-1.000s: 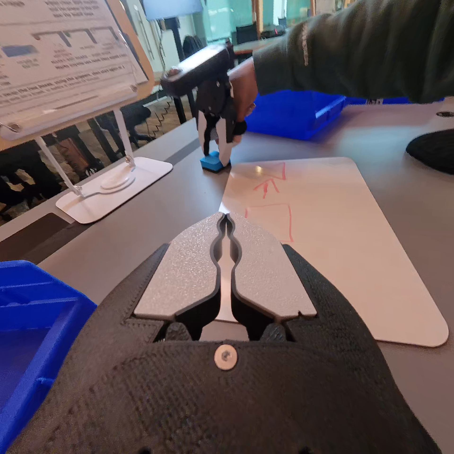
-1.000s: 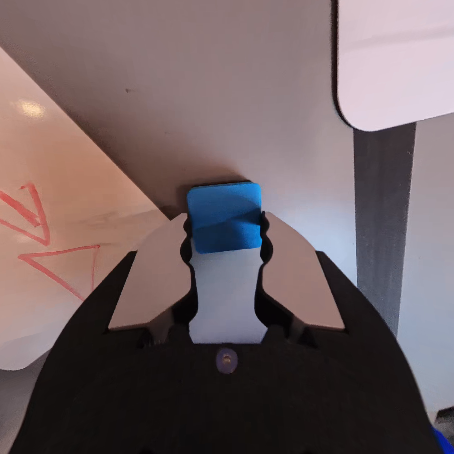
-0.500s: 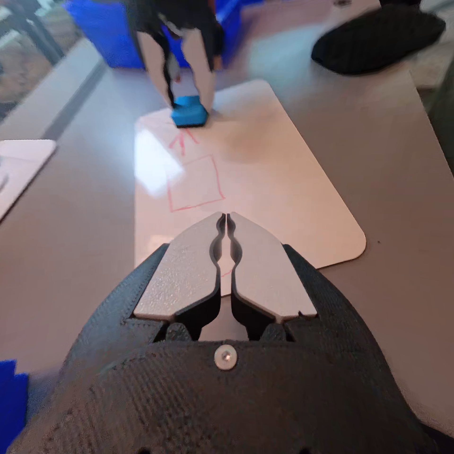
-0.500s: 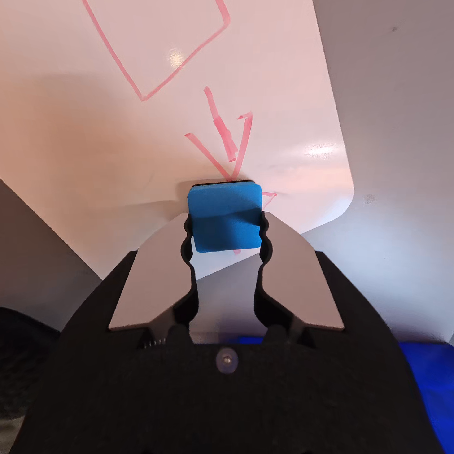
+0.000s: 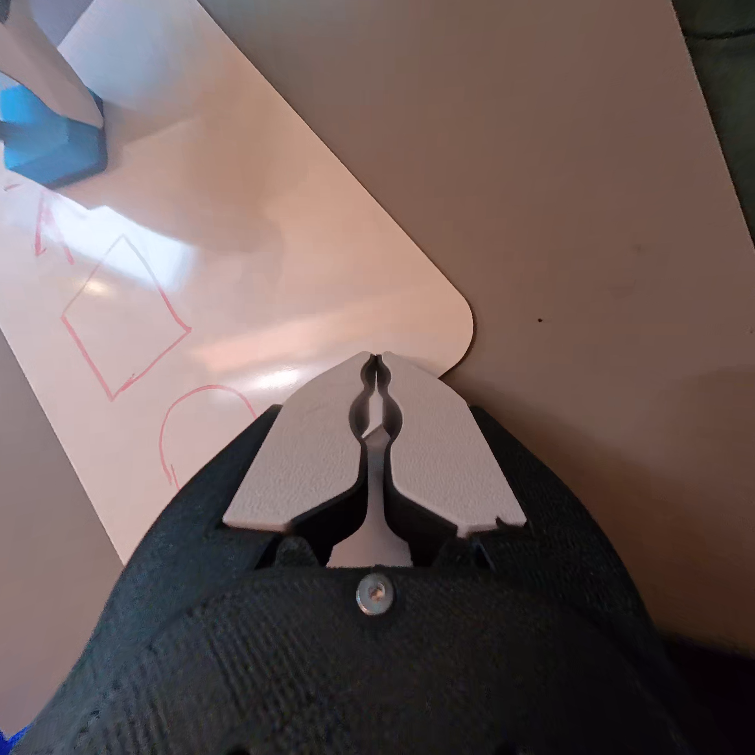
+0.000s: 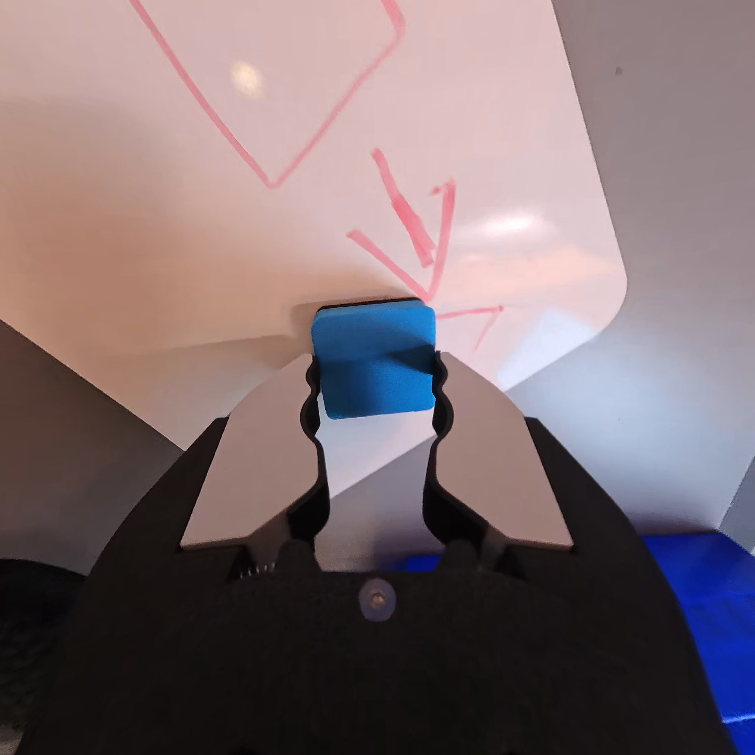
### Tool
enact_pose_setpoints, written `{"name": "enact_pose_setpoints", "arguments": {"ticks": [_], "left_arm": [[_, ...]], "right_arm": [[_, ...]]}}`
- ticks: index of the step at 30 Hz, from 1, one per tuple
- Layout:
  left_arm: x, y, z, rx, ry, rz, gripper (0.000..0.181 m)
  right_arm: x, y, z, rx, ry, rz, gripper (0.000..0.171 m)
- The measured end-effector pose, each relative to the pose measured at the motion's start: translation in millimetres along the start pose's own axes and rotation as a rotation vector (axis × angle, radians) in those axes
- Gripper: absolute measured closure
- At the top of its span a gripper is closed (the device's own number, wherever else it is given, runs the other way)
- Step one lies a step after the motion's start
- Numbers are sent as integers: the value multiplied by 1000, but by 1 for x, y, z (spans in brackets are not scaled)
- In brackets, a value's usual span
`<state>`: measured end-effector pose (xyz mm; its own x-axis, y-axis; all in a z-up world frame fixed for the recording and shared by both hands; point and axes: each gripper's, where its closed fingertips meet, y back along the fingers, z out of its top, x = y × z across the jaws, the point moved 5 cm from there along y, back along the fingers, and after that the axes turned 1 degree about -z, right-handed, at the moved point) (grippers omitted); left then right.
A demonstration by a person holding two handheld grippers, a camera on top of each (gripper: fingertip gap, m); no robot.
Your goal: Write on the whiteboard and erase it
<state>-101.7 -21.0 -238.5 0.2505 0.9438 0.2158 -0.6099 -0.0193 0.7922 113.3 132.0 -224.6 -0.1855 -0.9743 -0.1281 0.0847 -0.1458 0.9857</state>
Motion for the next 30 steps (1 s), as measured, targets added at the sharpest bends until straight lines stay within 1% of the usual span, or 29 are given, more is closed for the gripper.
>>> {"name": "enact_pose_setpoints", "arguments": {"ticks": [3,5,6,8,9,11,13,15,18,19,21,23,25,26,27,28,29,30], "left_arm": [[0,0,1,17,-10,16,181],[0,0,1,22,-4,25,181],[0,0,0,26,-1,31,181],[0,0,0,30,3,36,181],[0,0,0,29,5,35,181],[1,0,0,28,17,31,181],[1,0,0,28,22,28,181],[1,0,0,30,23,31,181],[1,0,-1,37,23,43,181],[1,0,-1,34,26,44,181],[1,0,-2,32,23,44,181],[-1,0,0,15,-2,29,181],[-8,-2,7,-53,6,-47,181],[-12,-2,14,-93,16,-80,170],[-16,-3,18,-105,25,-105,165],[-19,-6,20,-86,27,-119,158],[-20,-9,21,-68,23,-110,155],[-21,-10,22,-65,13,-98,158]], "right_arm": [[-11,-2,6,-9,-25,-31,118],[-29,-2,-5,8,-79,-67,118],[-32,-2,-12,14,-111,-42,118],[-25,-1,-22,21,-138,20,118],[-17,1,-24,26,-107,35,118],[-1,2,-18,24,-26,41,118],[2,0,-5,-5,-7,25,118],[-16,-3,1,-31,-67,-4,118],[-40,-4,-16,-3,-172,7,118],[-38,-3,-22,9,-176,24,118],[-20,0,-25,30,-108,45,118],[0,2,-14,20,-33,48,118],[6,0,3,-5,-10,19,118],[0,-1,9,-14,-27,-4,118],[-9,-3,12,-17,-58,-26,118],[-20,-4,9,-11,-94,-40,118],[-28,-4,4,-3,-130,-31,118],[-33,-5,-1,-3,-165,-7,118]]}}
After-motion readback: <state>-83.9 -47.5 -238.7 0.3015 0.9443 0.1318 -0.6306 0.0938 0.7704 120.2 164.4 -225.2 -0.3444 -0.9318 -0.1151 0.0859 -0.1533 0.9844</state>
